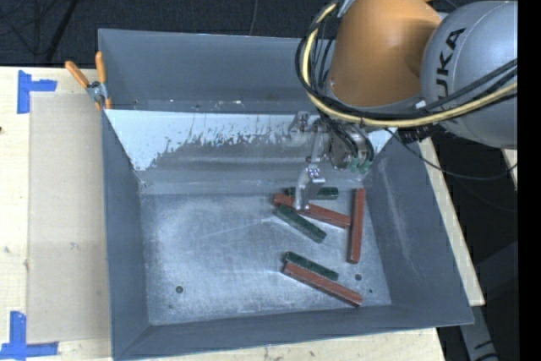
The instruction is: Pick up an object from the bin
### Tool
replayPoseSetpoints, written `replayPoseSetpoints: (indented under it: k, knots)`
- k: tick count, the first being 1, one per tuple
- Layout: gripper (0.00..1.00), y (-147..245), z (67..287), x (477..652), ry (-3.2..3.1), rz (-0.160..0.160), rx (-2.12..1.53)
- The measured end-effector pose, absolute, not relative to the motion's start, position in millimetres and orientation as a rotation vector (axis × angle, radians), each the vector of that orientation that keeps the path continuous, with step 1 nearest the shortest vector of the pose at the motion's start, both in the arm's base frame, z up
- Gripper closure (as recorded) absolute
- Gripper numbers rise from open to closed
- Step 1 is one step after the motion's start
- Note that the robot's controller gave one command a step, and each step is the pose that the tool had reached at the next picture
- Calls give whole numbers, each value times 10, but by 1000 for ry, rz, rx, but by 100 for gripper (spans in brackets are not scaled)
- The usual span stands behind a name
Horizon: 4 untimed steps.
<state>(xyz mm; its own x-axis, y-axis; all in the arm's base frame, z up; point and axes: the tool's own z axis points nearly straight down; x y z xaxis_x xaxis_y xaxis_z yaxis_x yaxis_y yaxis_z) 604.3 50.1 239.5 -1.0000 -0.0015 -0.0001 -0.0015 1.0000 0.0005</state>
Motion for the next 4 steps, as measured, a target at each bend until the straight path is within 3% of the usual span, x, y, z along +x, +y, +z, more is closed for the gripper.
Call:
replayPoseSetpoints:
  k: [1,2,3,4]
  knots:
    - [100,501,1291,6014,3142,1,-22]
    - [0,502,1291,6014,3142,1,-21]
    - [0,503,1291,6014,3142,1,-21]
    - [100,255,768,5968,3125,5,-14]
